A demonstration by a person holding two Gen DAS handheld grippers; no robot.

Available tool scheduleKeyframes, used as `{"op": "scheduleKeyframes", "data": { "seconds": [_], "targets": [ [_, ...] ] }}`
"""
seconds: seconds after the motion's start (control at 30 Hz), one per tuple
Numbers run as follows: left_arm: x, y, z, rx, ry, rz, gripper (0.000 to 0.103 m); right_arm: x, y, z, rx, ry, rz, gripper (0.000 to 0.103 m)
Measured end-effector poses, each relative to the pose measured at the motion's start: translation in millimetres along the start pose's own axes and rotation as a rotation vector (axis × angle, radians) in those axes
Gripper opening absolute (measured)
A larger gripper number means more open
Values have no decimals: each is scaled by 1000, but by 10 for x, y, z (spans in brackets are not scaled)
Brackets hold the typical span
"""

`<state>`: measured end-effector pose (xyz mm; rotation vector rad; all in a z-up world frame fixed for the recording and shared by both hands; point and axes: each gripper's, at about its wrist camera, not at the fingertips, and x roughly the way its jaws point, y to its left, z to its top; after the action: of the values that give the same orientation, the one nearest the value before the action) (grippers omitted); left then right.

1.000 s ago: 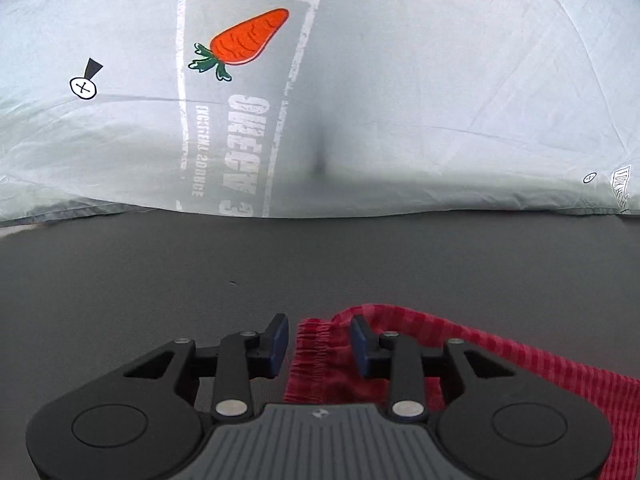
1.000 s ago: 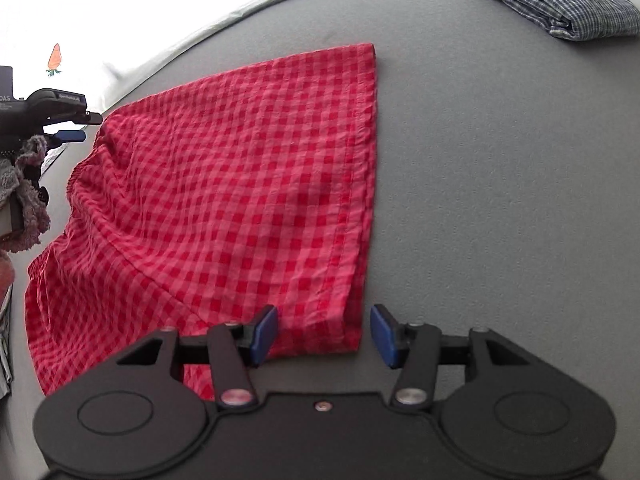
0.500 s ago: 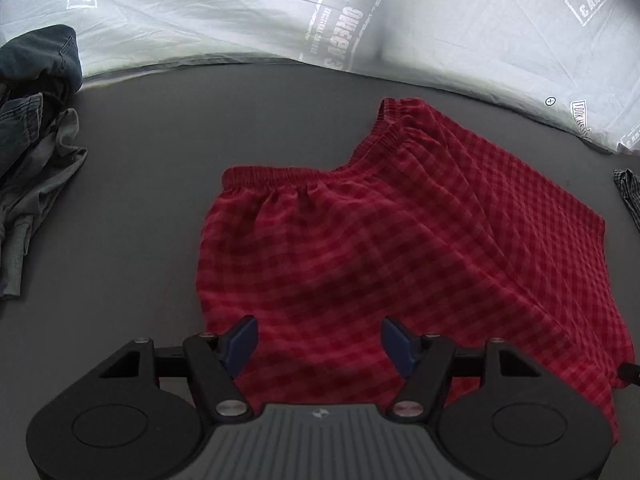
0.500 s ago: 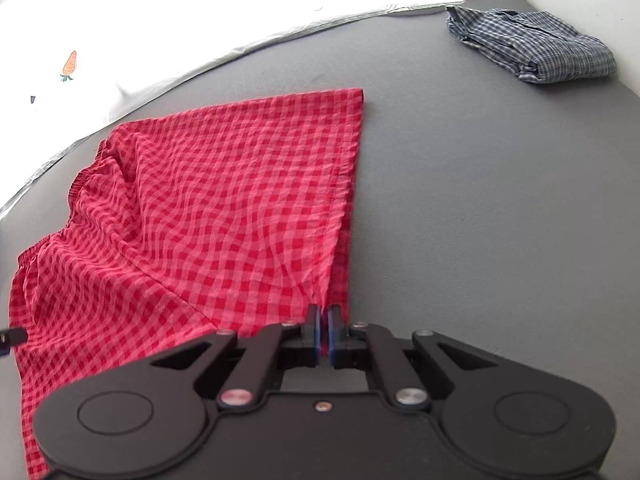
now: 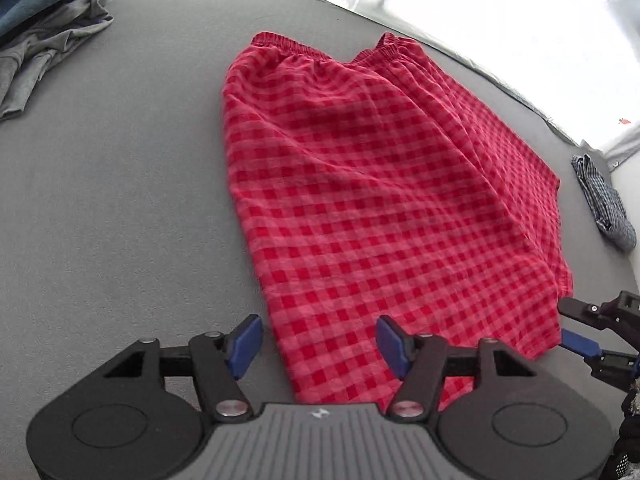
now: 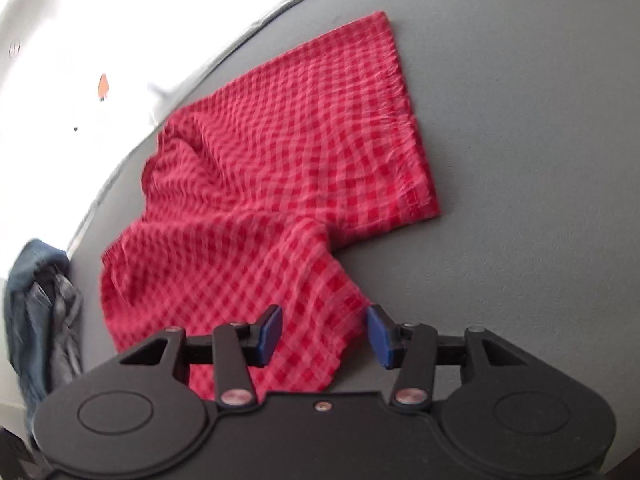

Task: Fold clothes

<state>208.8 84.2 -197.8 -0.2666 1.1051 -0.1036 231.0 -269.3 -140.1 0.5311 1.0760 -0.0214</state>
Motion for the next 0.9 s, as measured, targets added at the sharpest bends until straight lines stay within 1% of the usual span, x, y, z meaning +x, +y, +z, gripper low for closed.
{"op": "scheduleKeyframes", "data": {
  "seconds": [0.03,0.07,0.1,0.17,0.23,0.27,0.3,0.33,0.37,0.4,0.43,0.47,0.5,0.53,0.6,0.67,0.73,0.83,0.9],
  "targets": [
    [0,-26,-11,7,-4,5,1,28,74,-48,-54,0,-23,3],
    [-20,-33,-26,-6,-15,3,0,35,117,-85,-79,4,-28,1],
    [-55,-35,-35,-27,-24,-4,0,3,134,-98,-97,0,-37,1],
    [-147,-48,-66,-20,-23,-5,0,-81,158,-111,-133,-14,-61,1],
    [-243,-21,-120,-9,-14,-5,0,-123,115,-106,-143,-13,-80,1],
    [-261,5,-154,-14,4,-12,0,-119,77,-110,-138,-4,-80,1],
    [-258,28,-167,-17,21,-4,0,-88,52,-115,-137,11,-77,2],
    [-251,49,-175,-18,39,7,3,-57,54,-116,-144,24,-83,2],
    [-244,71,-183,-20,56,18,4,-28,64,-114,-152,36,-91,5],
    [-238,92,-191,-21,73,29,6,-24,72,-119,-154,37,-98,12],
    [-264,122,-167,-29,63,32,12,-35,83,-109,-154,32,-97,15],
    [-296,153,-137,-39,47,35,18,-49,97,-95,-155,25,-95,24],
    [-334,181,-95,-42,20,38,34,-69,105,-87,-156,13,-97,38],
    [-364,208,-43,-41,-12,43,49,-93,111,-87,-156,-2,-98,42],
    [-376,248,128,-21,-74,66,58,-118,117,-94,-155,-15,-103,42],
    [-334,273,340,8,-118,100,58,-125,114,-124,-152,-19,-106,43],
    [-242,290,594,30,-158,113,58,-135,127,-164,-160,-16,-117,44],
    [16,338,1094,5,-204,134,58,-189,167,-254,-180,-15,-145,45],
    [187,349,1388,-11,-210,121,58,-219,196,-332,-193,-16,-165,48]
  ]
}}
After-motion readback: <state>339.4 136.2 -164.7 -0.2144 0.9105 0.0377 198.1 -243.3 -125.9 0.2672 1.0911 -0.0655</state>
